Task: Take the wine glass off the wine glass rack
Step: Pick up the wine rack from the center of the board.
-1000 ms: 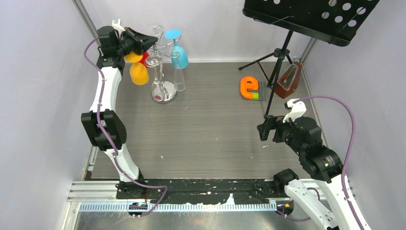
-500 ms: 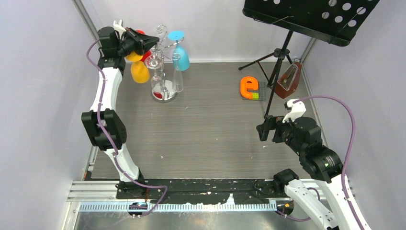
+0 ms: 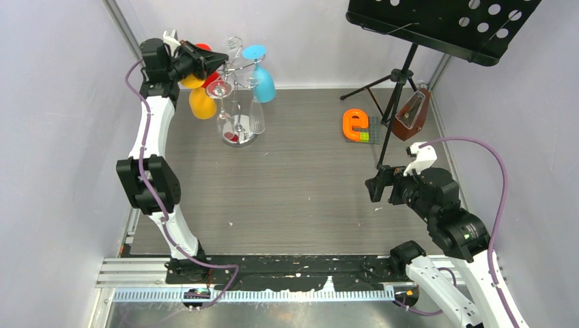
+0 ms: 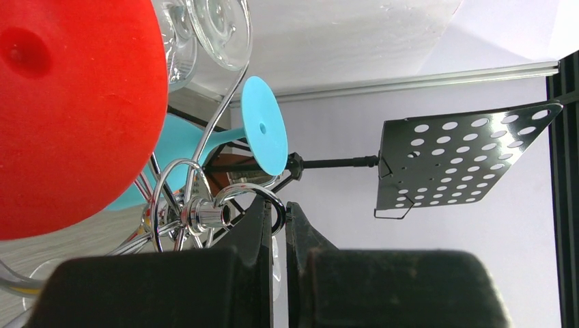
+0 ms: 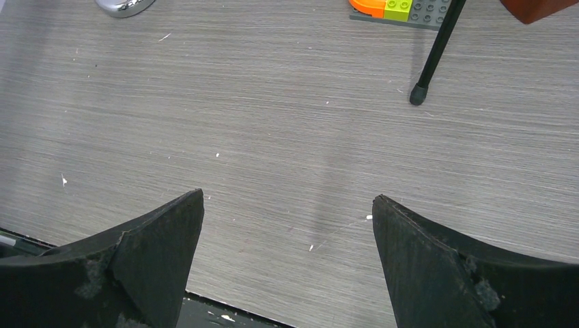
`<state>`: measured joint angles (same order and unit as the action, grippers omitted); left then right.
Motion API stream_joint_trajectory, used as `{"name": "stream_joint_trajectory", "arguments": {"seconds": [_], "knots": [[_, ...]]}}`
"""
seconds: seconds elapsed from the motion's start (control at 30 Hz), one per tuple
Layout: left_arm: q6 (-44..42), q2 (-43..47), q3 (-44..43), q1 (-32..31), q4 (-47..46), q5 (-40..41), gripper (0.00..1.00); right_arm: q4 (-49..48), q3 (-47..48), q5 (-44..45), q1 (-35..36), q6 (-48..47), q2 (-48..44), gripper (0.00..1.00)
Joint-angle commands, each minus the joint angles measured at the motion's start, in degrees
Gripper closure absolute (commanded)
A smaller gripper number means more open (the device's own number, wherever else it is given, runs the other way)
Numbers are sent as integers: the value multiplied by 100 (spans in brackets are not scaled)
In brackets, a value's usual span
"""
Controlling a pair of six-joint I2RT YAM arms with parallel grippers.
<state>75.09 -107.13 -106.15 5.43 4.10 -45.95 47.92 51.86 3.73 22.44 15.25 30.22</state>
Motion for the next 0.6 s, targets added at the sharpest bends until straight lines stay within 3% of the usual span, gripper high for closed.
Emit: {"name": "stream_joint_trajectory", "arguments": {"seconds": [0.0, 0.57], "knots": [[442, 582, -563, -8, -1644, -406, 100, -112, 193, -43, 22, 58, -63, 0], [843, 759, -469, -97, -2069, -478, 100, -134, 203, -56, 13, 87, -23, 0]]}}
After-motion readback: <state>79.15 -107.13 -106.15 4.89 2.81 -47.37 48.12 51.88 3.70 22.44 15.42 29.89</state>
